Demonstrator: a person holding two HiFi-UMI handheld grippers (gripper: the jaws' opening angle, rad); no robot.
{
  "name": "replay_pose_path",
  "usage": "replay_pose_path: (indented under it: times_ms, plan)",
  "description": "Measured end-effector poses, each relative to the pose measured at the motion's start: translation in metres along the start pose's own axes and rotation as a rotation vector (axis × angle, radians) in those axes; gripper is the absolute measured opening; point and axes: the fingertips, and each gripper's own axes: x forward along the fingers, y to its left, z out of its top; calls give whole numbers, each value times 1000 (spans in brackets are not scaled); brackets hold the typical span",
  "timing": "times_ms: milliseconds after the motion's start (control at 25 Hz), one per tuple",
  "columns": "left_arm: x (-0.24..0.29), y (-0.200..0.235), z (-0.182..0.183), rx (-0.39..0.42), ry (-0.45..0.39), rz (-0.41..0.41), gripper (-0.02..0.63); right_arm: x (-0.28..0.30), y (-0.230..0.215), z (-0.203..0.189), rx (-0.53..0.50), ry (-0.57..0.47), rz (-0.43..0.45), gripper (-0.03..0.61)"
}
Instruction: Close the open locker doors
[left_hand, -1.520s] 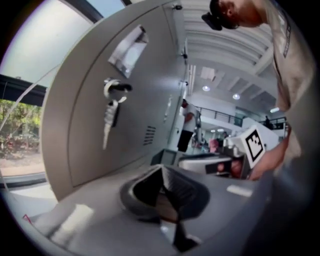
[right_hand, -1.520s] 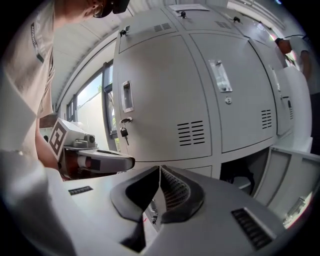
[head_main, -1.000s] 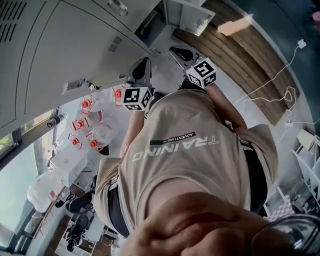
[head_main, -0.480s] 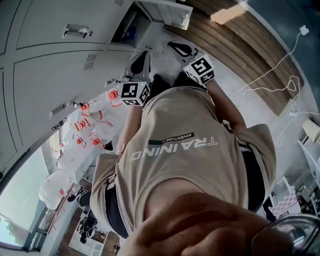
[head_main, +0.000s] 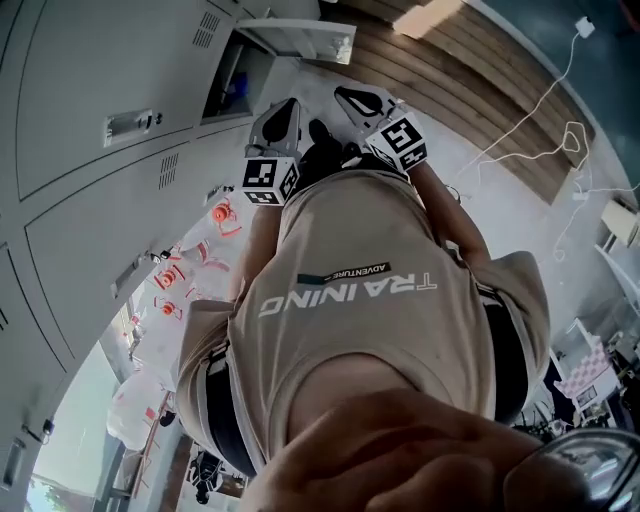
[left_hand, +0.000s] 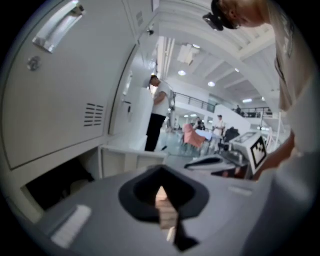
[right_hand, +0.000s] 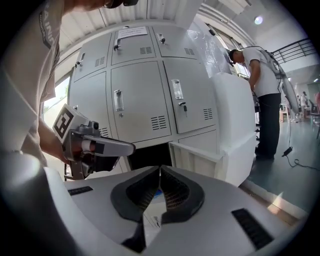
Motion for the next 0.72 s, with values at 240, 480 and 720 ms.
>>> replay_pose_path:
  times_ms: [240,480,720]
  plan:
    - [44,10,23,-11,-10,-112,0,4,-50,16,4,23,-112,17]
    - [68,33,28,49,26,-129,0,25,-90,40,58,-34,-195,17]
    - [95,44,43,39,32,-36,0,34,-131,51,16,-11,-137,17]
